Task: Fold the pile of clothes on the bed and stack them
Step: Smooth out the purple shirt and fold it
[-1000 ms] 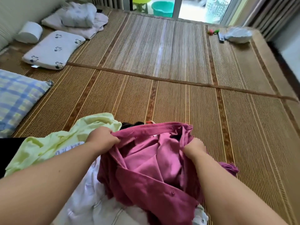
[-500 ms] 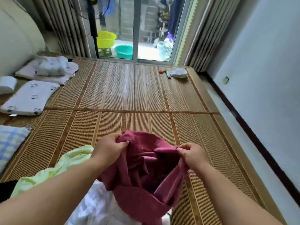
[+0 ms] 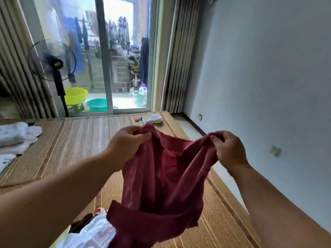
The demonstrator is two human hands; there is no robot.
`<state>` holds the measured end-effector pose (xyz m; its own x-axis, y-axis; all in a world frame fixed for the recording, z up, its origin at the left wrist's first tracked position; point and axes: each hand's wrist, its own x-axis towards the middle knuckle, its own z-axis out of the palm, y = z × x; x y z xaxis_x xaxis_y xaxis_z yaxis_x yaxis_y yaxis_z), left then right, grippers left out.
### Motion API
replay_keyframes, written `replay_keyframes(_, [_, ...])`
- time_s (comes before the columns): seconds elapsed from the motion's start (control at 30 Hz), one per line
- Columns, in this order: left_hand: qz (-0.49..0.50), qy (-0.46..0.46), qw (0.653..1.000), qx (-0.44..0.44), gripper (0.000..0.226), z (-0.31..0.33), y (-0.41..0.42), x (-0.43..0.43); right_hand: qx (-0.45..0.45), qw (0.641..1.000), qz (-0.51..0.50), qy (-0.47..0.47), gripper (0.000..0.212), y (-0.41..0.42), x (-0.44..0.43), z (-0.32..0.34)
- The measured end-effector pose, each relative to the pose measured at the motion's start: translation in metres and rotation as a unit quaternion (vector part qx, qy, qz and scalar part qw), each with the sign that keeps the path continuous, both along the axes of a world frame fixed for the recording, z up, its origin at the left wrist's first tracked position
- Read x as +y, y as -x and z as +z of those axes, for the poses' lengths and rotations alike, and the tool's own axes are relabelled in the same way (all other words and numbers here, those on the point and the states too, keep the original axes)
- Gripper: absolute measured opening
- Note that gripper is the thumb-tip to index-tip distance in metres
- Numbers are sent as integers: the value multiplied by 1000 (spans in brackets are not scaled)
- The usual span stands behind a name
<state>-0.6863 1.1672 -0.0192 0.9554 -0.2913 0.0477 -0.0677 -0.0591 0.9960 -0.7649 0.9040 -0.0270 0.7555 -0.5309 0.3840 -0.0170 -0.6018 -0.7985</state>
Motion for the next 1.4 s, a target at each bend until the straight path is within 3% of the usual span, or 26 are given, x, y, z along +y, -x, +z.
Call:
replay_keyframes(0.33, [67, 85, 994, 14, 13, 30, 29, -171, 18, 992, 105, -68, 14, 3, -153, 6])
replay_keyframes(0.57, [126, -14, 991, 33, 11, -17, 32, -233, 117, 980, 147, -68, 6, -10, -228, -35])
replay_keyframes(0.63, [107, -64, 991, 39, 6, -42, 30, -240, 151, 978, 133, -63, 7, -14, -243, -62])
replay_keyframes(0.77, [125, -153, 977, 85, 19, -114, 17, -246, 237, 965, 89, -67, 7, -18, -264, -136])
replay_keyframes(0.87, [136, -230, 958, 107, 5, -185, 3, -254, 307, 948, 73, -53, 5, -24, -272, -200])
replay_keyframes(1.03, [85, -342, 926, 133, 13, -296, -10, -269, 399, 912, 88, -22, 9, -28, -270, -304])
replay_keyframes(1.17, [44, -371, 908, 191, 6, -369, -2, -271, 474, 872, 120, -22, 14, -19, -261, -383])
replay_keyframes(1.27, [23, -391, 893, 223, 6, -425, -3, -274, 547, 821, 163, -13, 12, -22, -262, -440])
replay_keyframes(1.33, [15, -395, 891, 223, 9, -433, 2, -271, 576, 795, 188, 30, 19, -24, -263, -443])
replay_keyframes(1.4, [17, -403, 890, 213, 12, -439, 7, -269, 542, 816, 161, 116, 40, -33, -264, -444])
